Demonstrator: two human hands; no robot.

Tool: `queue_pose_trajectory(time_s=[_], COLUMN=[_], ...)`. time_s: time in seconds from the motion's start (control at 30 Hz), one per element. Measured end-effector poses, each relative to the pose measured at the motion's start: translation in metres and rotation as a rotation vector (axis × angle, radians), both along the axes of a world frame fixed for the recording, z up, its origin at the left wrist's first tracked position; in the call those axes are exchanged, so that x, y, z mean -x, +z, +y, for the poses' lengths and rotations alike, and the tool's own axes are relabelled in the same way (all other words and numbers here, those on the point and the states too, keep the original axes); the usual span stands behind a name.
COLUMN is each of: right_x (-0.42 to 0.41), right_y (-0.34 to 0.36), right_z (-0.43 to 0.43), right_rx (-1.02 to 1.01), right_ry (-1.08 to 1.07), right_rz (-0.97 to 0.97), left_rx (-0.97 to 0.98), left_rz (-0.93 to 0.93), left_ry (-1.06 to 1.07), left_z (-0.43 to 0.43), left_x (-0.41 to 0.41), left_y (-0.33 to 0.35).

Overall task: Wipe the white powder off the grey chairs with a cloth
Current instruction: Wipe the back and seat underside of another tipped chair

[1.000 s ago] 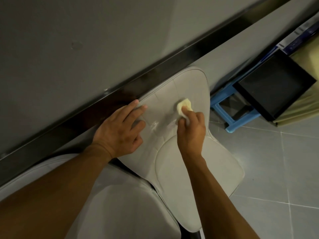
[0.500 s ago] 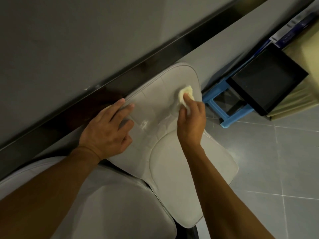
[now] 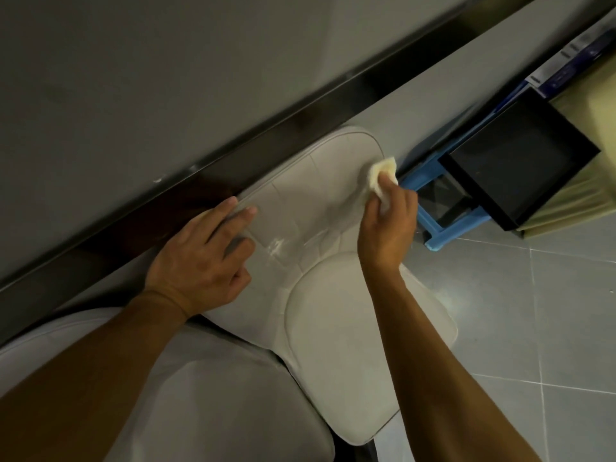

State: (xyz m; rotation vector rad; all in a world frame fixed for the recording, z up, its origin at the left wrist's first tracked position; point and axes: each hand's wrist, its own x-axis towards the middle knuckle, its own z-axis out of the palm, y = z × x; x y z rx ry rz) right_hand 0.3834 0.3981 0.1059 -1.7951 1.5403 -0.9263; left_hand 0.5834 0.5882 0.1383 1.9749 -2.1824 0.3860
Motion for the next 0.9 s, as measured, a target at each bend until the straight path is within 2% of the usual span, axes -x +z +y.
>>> queue_pose_trajectory(time_s=[0.07,0.13,0.27,0.33,0.43,0.5,0.57,0.63,0.77,0.83,0.9], right_x=[-0.011,-0.012,0.014,0.024,0.016,0.001,-0.013,-0.016,0.008,0.015,0.008], right_y=[0.003,-0.009,-0.039,-0.044,-0.029,-0.016,-0.011,-0.021,-0.048,-0.048,-0.035], right_z=[-0.005,-0.010,-0.010,-0.005,0.001,0.005,0.006,0.005,0.008,0.014,0.024], right_rx=[0.092,0.066,-0.278,-0.325,-0.150,0.054,0.188,0.131,-0.241,-0.217,-0.090], right_ry=[0.103,0.164,0.041,-0.025,-0.005,0.125,0.223,0.216,0.054,0.035,0.115], right_rz=[0.011,0.048,0.140,0.180,0.076,0.009,0.037,0.047,0.152,0.163,0.029], left_rx=[0.005,0.020,0.025,0.024,0.025,0.028,0.029,0.031,0.035,0.036,0.043], left_rz=[0.005,0.000,-0.001,-0.011,-0.013,-0.015,-0.014,-0.015,-0.006,-0.007,-0.016], left_ry=[-0.004,-0.002,-0.006,-0.007,-0.007,-0.007,-0.005,0.000,-0.013,-0.019,-0.013], left_z=[0.000,-0.001,-0.001,0.000,0.000,0.000,0.000,0.000,0.000,0.000,0.000], left_x=[0.001,0.000,0.000,0.000,0.000,0.000,0.001,0.001,0.000,-0.001,-0.001], left_y=[0.000,0.000,-0.001,-0.001,-0.001,-0.002,-0.001,-0.001,-0.002,-0.002,-0.002])
